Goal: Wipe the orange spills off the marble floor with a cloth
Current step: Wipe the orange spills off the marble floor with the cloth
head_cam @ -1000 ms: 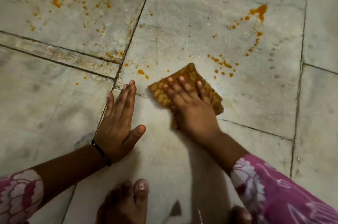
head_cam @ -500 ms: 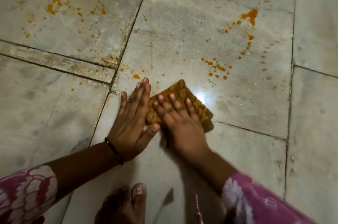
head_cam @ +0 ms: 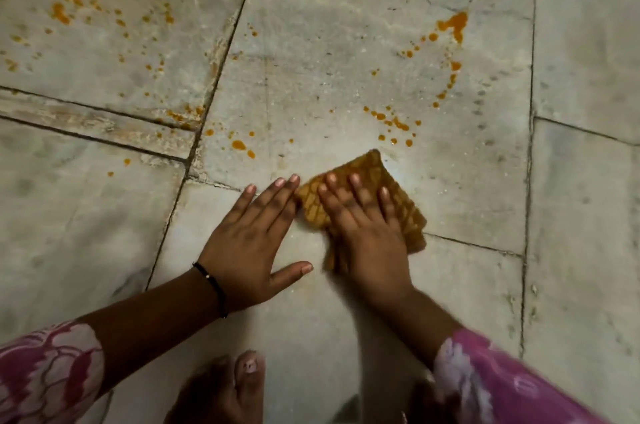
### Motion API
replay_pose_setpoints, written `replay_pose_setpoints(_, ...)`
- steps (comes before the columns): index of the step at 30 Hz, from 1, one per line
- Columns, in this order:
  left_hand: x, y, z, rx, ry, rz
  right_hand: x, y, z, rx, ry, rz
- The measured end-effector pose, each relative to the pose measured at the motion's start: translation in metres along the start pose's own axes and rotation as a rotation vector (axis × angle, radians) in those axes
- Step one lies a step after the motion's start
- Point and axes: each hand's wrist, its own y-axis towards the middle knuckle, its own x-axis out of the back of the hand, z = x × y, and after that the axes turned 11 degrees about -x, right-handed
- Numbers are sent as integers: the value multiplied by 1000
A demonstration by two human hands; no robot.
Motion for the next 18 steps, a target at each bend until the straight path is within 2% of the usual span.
replay_pose_setpoints(4,1,1,1,-1,11,19,7,21,-25,-274,102,-101)
replay_pose_setpoints(5,1,1,0,3,4,20,6,9,-24,-274,108,-103)
replay_pose_setpoints(8,0,1,0,-3,0,6,7,-44,-36,-8,32,-2)
replay_pose_setpoints(10,-1,0,0,-5,-7,-14,16,-60,-64,65,-11,43)
replay_pose_setpoints(14,-1,1,1,-1,1,-25,29,-27,-85,-198,56,-4)
replay_pose_setpoints(16,-1,1,0,-1,5,-18,24,5,-66,-366,100,-84)
replay_pose_setpoints(18,0,1,0,-2,3,-11,15,33,-40,-438,105,-138)
